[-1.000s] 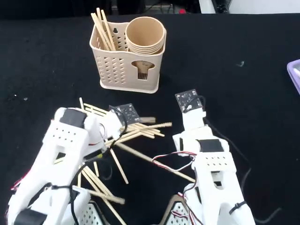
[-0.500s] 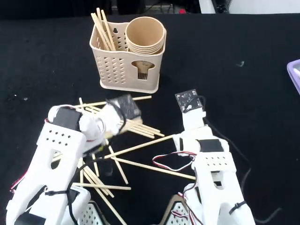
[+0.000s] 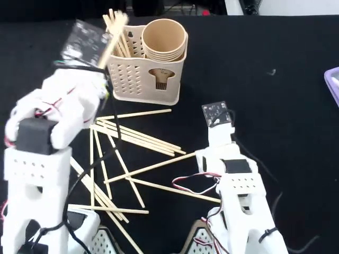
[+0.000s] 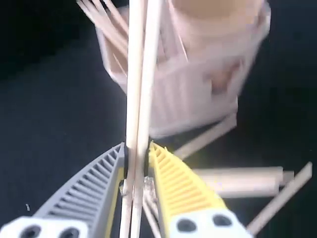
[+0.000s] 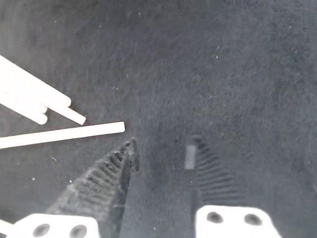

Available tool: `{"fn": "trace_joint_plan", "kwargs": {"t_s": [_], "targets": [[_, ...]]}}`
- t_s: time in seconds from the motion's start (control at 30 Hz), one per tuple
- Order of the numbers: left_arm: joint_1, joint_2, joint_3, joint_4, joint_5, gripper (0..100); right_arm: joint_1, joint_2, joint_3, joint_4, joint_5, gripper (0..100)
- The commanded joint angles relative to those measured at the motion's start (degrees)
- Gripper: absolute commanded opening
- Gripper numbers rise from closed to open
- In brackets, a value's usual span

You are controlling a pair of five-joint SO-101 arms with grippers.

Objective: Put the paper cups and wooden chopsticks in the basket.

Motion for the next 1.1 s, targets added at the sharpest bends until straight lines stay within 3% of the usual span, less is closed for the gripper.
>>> {"fn": "trace_joint_plan", "kwargs": {"t_s": [0.0, 0.23, 0.37, 0.47, 0.87, 1.07], "targets": [[-0.66, -1.32, -6.81, -5.80, 6.95, 3, 0.88, -1.80, 0.48, -2.46, -0.62, 2.8], [-0.31, -0.09, -4.26, -27.43, 23.91, 3, 0.62, -2.07, 3.03, -7.30, -0.62, 1.1], [-0.22, 3.25, 5.05, -46.77, 27.52, 3, 0.62, -1.98, 3.12, -7.74, -0.62, 1.1], [-0.22, 5.80, 11.30, -56.70, 27.52, 3, 0.62, -1.98, 3.12, -7.82, -0.62, 1.1], [-0.75, 17.23, 14.73, -72.09, 27.43, 3, 0.53, -1.71, 3.21, -8.62, -0.62, 1.1], [-0.75, 22.68, 15.16, -72.88, 27.52, 3, 0.53, -1.80, 3.82, -9.41, -0.62, 1.1]]}}
